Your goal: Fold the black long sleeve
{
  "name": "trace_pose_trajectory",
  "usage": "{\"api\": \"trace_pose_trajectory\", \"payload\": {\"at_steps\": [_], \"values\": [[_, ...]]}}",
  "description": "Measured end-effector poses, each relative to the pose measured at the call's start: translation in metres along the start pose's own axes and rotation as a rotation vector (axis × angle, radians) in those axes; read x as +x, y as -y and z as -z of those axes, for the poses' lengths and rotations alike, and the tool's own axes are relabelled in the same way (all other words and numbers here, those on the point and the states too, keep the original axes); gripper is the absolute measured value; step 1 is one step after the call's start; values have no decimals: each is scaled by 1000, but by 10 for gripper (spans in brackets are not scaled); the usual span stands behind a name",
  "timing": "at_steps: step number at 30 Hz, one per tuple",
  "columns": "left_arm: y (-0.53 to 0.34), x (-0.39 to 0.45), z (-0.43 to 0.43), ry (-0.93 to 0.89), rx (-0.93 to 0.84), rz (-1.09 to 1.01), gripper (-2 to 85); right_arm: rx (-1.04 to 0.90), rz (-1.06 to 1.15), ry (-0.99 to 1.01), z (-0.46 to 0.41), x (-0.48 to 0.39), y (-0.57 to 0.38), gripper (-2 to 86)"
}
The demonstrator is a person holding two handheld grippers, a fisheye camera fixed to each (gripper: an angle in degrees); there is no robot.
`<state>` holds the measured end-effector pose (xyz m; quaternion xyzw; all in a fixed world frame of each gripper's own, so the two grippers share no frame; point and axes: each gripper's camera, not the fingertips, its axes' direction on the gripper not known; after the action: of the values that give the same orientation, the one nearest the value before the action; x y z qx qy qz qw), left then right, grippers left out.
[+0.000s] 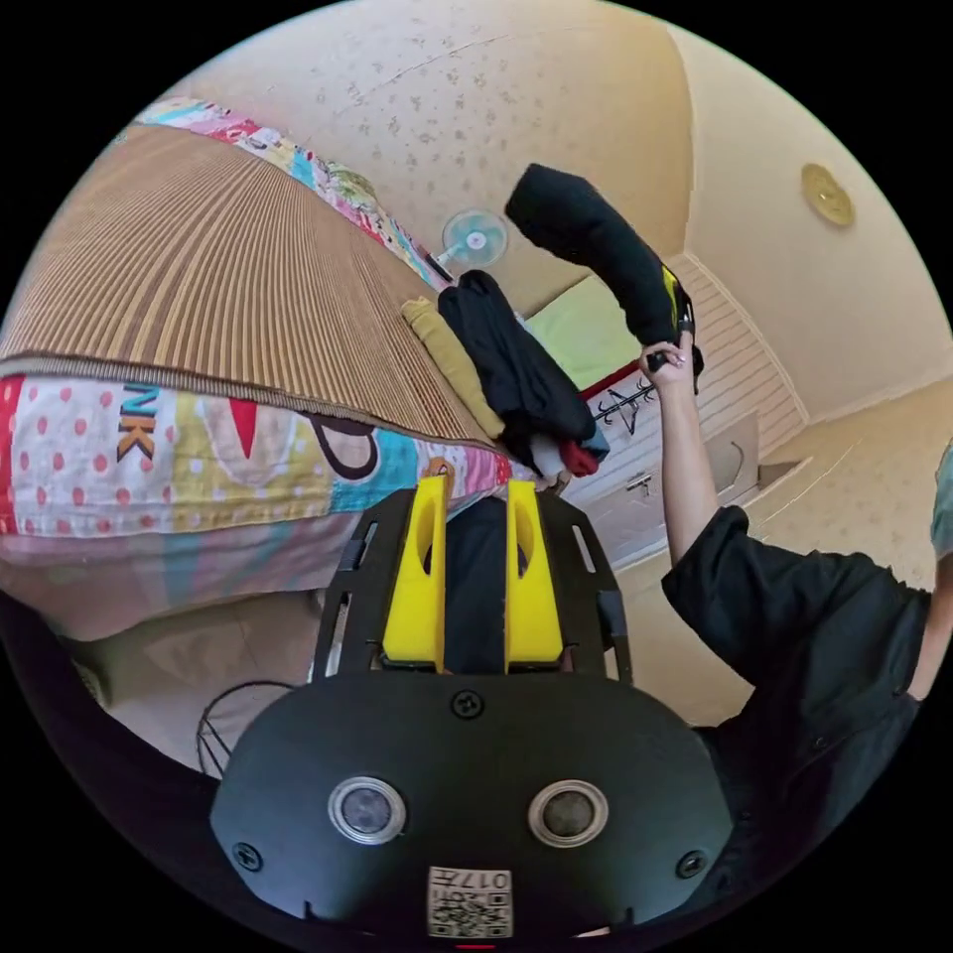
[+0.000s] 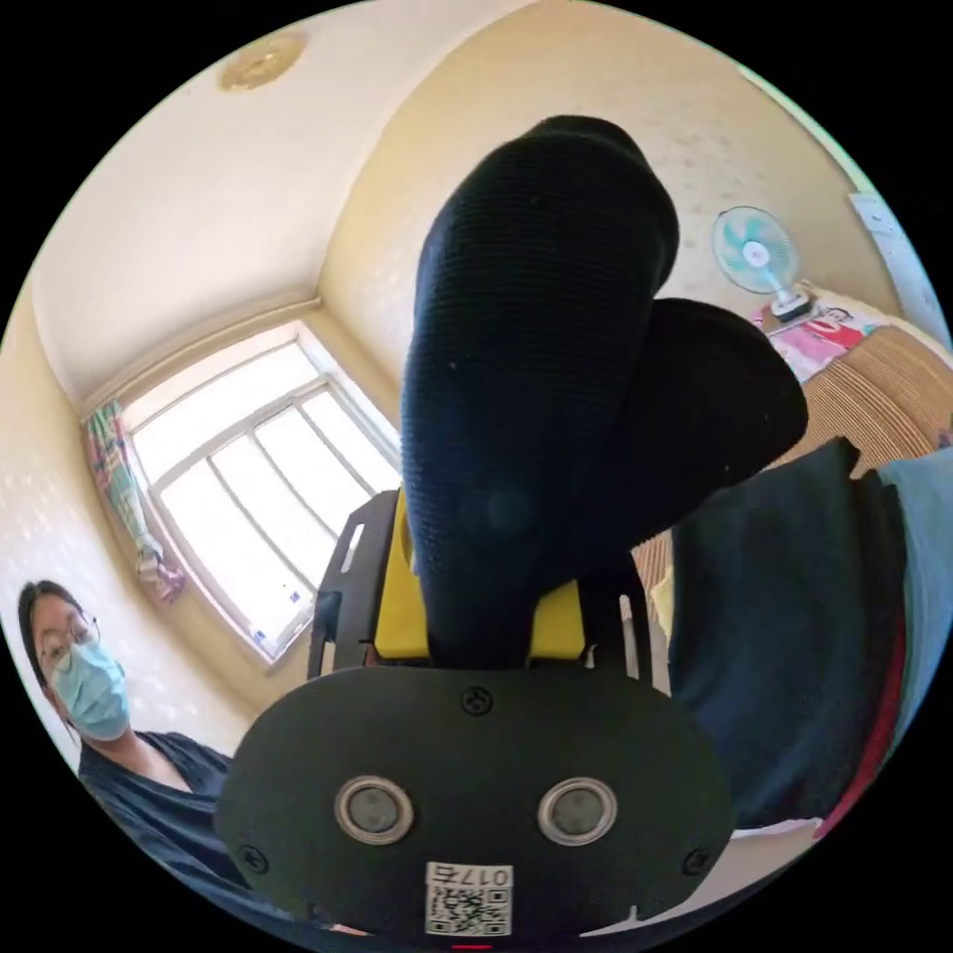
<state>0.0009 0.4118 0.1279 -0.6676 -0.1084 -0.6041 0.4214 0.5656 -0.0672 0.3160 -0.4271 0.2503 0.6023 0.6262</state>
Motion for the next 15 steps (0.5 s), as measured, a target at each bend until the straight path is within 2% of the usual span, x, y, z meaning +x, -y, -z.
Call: {"api": "trace_pose_trajectory", "payload": {"at_steps": [2, 4, 6, 9, 12, 13, 15], "values": [[0, -7, -6, 9, -22, 43, 93, 43, -116, -125, 16, 51, -9, 137], [-1, -4, -6, 37, -15, 36, 93, 75, -297, -419, 37, 106, -55, 127], [0, 0, -7, 71, -16, 22, 92, 132, -292, -549, 47, 119, -104, 122], [1, 7, -12, 120, -21, -2, 91, 283, -100, -559, 54, 92, -195, 102], [2, 8, -23, 133, -44, 2, 88, 391, -11, -579, 27, 56, -281, 51], [1, 7, -29, 129, -60, 9, 87, 392, 20, -571, 15, 49, -295, 39], [0, 8, -39, 124, -87, 14, 86, 269, 142, -468, -50, 35, -335, 19]]}}
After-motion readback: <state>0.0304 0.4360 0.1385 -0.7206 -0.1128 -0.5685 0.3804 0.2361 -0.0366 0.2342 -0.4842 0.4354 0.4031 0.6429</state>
